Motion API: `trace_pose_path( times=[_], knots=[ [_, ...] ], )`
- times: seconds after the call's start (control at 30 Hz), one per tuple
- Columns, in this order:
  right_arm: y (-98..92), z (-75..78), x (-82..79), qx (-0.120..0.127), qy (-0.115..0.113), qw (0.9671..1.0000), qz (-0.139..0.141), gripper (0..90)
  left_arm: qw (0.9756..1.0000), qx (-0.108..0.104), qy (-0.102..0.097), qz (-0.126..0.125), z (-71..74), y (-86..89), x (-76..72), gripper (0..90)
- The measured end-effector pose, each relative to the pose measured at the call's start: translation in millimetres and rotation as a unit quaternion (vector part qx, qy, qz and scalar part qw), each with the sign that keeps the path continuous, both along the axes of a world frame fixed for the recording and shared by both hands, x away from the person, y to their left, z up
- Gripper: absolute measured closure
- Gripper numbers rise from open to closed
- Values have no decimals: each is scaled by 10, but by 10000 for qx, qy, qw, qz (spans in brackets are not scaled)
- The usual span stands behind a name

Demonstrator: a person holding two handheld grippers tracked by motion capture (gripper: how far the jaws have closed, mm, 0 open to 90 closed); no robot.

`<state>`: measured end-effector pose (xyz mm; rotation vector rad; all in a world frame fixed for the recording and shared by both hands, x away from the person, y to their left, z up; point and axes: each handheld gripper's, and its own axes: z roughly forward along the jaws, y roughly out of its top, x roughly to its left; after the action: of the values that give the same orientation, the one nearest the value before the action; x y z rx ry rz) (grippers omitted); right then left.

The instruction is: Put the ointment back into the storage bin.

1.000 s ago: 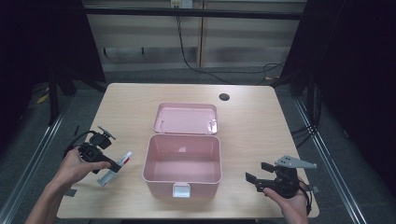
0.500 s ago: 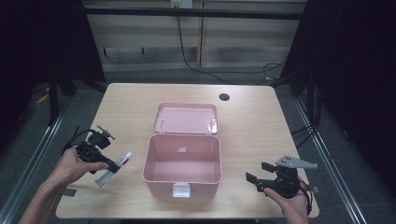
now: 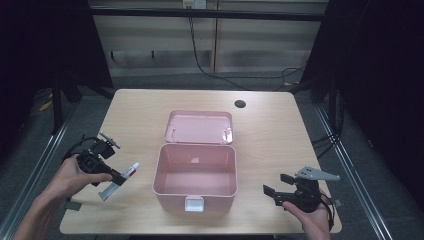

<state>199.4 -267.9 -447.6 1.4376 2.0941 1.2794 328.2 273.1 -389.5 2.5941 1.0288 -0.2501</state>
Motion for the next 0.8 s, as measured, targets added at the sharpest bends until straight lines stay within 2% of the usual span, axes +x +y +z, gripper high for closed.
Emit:
trace_pose_path(
  times=[0.03,0.2,0.4,0.47,0.5,0.6,0.63,0.8],
  knots=[
    [-1,0,0,1,-5,10000,1,177,9999,-1,-50,148,26,7,-7,708],
    [-1,0,1,8,0,10000,1,175,10000,-66,-6,-4,65,10,-24,708],
    [-2,4,0,30,-22,10000,15,166,9999,-124,-54,-34,129,2,-40,708],
    [-4,4,-1,28,-31,10000,13,165,9999,-110,-47,-70,157,7,-37,708],
    [-4,5,-1,27,-29,10000,15,165,9999,-34,-85,-52,175,5,-40,709],
    [-3,4,1,30,-20,10000,7,165,10000,4,-90,15,197,7,-40,709],
    [-3,4,2,29,-16,10000,4,165,9999,-81,-124,32,219,11,-46,708],
    [-4,5,0,35,-11,10000,-5,165,9998,-118,-132,-124,290,8,-64,708]
  ],
)
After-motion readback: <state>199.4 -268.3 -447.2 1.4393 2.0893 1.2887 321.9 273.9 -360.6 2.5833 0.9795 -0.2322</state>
